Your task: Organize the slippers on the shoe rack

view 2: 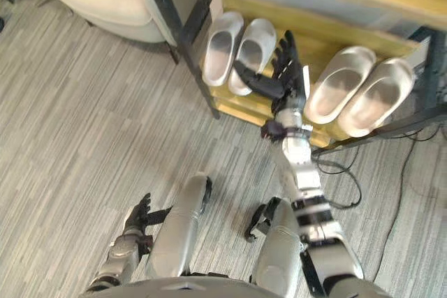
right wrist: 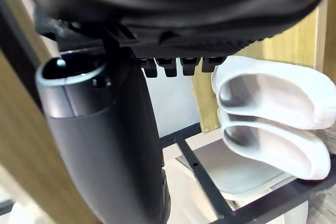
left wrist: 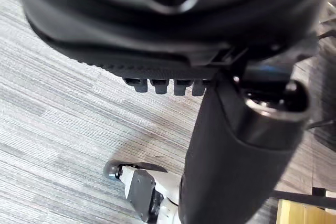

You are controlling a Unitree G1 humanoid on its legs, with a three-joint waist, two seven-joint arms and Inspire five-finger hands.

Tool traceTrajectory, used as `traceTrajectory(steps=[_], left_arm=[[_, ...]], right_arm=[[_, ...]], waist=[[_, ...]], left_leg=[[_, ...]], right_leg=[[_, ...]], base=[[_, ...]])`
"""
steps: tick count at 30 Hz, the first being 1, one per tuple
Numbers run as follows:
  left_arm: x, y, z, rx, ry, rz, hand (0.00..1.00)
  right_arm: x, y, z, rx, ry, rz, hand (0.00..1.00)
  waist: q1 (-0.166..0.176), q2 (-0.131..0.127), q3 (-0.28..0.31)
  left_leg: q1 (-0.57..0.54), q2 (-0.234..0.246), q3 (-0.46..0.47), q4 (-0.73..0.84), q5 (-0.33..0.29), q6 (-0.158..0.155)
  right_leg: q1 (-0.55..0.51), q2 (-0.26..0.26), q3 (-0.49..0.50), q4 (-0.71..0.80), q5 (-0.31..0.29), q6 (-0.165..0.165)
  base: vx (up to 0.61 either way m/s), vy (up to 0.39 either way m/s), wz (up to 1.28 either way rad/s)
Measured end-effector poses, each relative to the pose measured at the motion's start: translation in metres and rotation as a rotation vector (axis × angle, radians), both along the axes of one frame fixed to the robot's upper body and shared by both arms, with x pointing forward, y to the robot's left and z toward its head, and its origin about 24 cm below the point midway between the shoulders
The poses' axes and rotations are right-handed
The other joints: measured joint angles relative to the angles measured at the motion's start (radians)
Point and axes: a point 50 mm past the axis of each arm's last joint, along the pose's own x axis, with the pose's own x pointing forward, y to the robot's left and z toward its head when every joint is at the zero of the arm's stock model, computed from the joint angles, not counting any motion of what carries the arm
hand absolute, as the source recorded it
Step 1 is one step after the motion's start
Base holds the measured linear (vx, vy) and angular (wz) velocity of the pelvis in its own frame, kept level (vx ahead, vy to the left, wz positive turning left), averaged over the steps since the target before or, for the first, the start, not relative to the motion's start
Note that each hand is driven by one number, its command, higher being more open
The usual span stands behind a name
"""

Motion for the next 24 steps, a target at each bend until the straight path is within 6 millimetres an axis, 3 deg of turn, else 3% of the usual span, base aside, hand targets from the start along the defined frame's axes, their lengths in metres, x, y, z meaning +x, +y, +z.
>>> traceTrajectory(steps=[3, 6, 10, 11, 14, 18, 24], left_arm=[[-0.012, 0.006, -0.006, 0.047, 0.063, -0.063, 1.0], [-0.022, 0.009, -0.011, 0.062, 0.119, -0.084, 1.0], [-0.031, 0.006, -0.016, 0.081, 0.165, -0.138, 1.0], [-0.031, 0.006, -0.016, 0.08, 0.166, -0.14, 1.0], [-0.031, -0.001, -0.018, 0.07, 0.175, -0.195, 1.0], [-0.03, -0.01, -0.018, 0.061, 0.176, -0.264, 1.0], [-0.024, -0.036, -0.019, 0.014, 0.159, -0.346, 1.0]], right_arm=[[-0.027, -0.01, -0.045, -0.122, 0.14, -0.018, 1.0], [-0.046, -0.02, -0.082, -0.218, 0.283, -0.031, 1.0], [-0.078, -0.037, -0.135, -0.286, 0.519, -0.078, 1.0], [-0.079, -0.038, -0.138, -0.288, 0.531, -0.081, 1.0], [-0.105, -0.049, -0.17, -0.311, 0.704, -0.119, 1.0], [-0.131, -0.058, -0.202, -0.354, 0.886, -0.161, 1.0], [-0.174, -0.074, -0.237, -0.337, 1.142, -0.24, 1.0]], waist=[[-0.008, -0.036, -0.038], [-0.03, -0.045, -0.07], [-0.057, -0.03, -0.125], [-0.057, -0.029, -0.128], [-0.076, -0.007, -0.17], [-0.101, 0.012, -0.2], [-0.106, 0.016, -0.218]], left_leg=[[0.127, 0.005, 0.014, -0.172, 0.058, 0.01], [0.231, 0.007, 0.028, -0.309, 0.107, 0.019], [0.352, 0.005, 0.054, -0.497, 0.186, 0.027], [0.358, 0.005, 0.055, -0.508, 0.19, 0.028], [0.446, 0.007, 0.063, -0.663, 0.261, 0.026], [0.531, 0.013, 0.077, -0.786, 0.319, 0.021], [0.596, 0.015, 0.08, -0.854, 0.35, 0.02]], right_leg=[[0.117, 0.028, -0.016, -0.182, 0.072, 0.016], [0.21, 0.051, -0.023, -0.331, 0.14, 0.028], [0.312, 0.078, -0.023, -0.522, 0.234, 0.048], [0.316, 0.079, -0.023, -0.532, 0.239, 0.05], [0.391, 0.106, -0.025, -0.679, 0.315, 0.058], [0.462, 0.132, -0.021, -0.798, 0.381, 0.061], [0.525, 0.151, -0.018, -0.882, 0.428, 0.062]], base=[[0.13, 0.027, -0.05], [0.14, 0.085, -0.11], [0.08, 0.07, -0.11], [0.08, 0.056, -0.13], [0.04, 0.014, -0.08], [0.0, -0.003, -0.11], [-0.05, 0.003, -0.03]])
